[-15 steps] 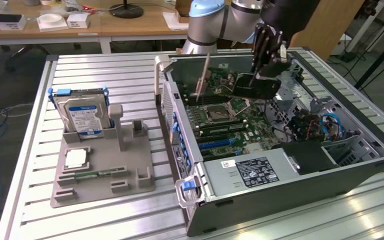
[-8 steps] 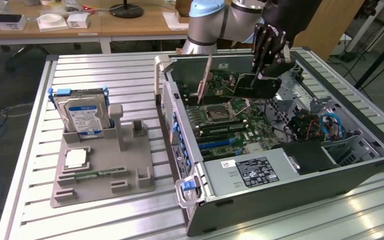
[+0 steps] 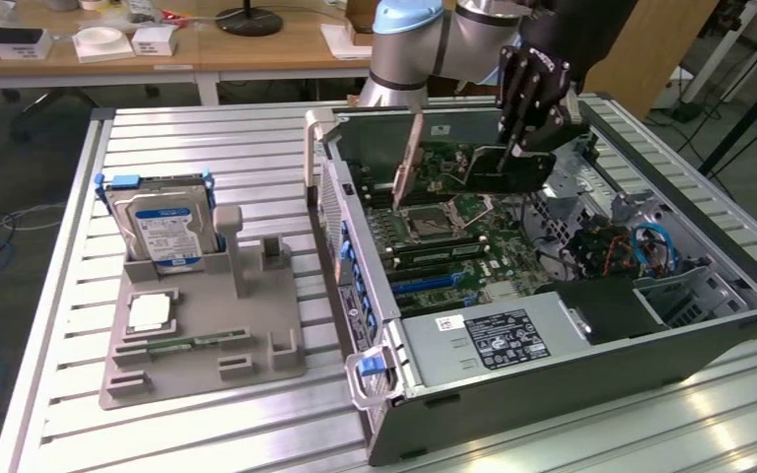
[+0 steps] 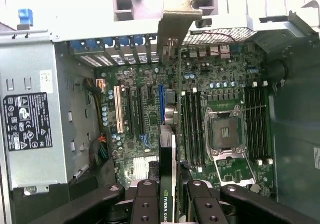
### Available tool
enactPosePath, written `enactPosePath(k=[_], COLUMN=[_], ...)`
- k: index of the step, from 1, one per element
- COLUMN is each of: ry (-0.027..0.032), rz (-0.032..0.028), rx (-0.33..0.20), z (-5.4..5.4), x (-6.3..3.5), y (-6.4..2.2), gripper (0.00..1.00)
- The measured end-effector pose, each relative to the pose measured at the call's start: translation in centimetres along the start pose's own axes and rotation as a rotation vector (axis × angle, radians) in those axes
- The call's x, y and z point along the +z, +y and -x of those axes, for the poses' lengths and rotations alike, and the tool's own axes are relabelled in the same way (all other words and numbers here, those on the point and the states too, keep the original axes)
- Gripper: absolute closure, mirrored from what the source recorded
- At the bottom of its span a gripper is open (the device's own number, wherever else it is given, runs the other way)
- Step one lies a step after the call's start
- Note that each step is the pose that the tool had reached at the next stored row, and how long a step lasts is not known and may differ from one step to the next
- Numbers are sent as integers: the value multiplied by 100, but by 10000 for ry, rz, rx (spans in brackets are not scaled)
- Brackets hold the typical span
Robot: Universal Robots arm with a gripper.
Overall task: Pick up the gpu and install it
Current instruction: 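Insert the gpu into the slot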
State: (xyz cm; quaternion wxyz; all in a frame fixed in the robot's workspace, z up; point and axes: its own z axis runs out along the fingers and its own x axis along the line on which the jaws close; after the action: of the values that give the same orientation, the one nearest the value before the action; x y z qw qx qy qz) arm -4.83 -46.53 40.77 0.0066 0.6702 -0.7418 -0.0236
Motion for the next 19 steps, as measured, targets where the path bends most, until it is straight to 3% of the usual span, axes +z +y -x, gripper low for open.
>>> enactPosePath(k=[19], ry=[86], rz=[43], rx=[-1969], z=[5], x=[-2], y=[-48], gripper=[74])
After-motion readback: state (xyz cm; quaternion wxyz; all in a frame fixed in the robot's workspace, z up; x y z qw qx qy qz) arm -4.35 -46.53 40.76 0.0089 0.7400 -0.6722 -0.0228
